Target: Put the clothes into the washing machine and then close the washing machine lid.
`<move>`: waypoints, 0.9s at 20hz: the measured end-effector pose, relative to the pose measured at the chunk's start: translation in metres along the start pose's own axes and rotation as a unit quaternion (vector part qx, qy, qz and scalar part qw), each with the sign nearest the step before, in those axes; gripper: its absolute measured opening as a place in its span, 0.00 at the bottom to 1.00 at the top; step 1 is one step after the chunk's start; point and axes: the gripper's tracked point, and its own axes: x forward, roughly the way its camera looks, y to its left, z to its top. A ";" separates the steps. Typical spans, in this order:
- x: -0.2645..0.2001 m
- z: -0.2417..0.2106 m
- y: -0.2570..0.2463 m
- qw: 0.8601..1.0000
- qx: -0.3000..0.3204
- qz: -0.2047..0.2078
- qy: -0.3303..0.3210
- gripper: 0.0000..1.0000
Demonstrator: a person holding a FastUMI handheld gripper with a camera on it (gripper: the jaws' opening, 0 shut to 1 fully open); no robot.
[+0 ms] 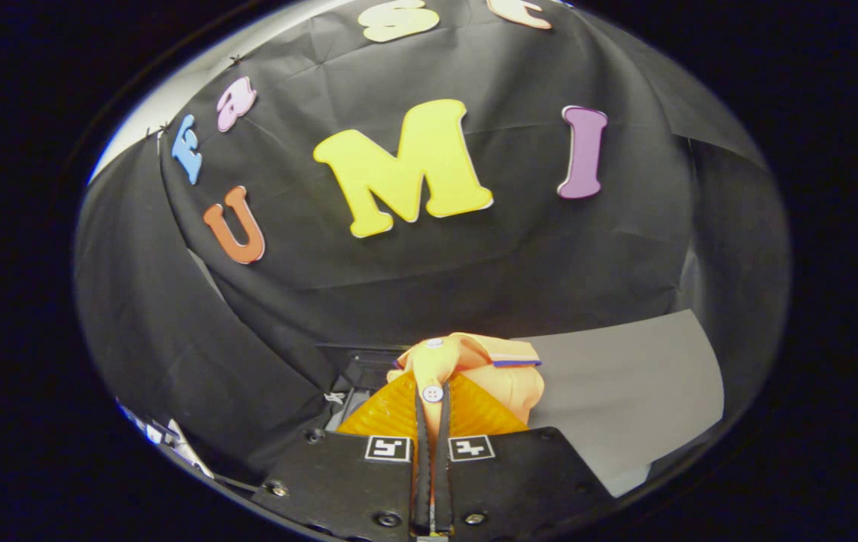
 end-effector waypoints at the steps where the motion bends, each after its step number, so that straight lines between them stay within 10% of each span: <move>1: 0.002 -0.002 0.014 1.000 0.002 0.007 0.001 0.05; 18: 0.113 -0.095 0.122 0.996 -0.005 0.033 0.078 0.06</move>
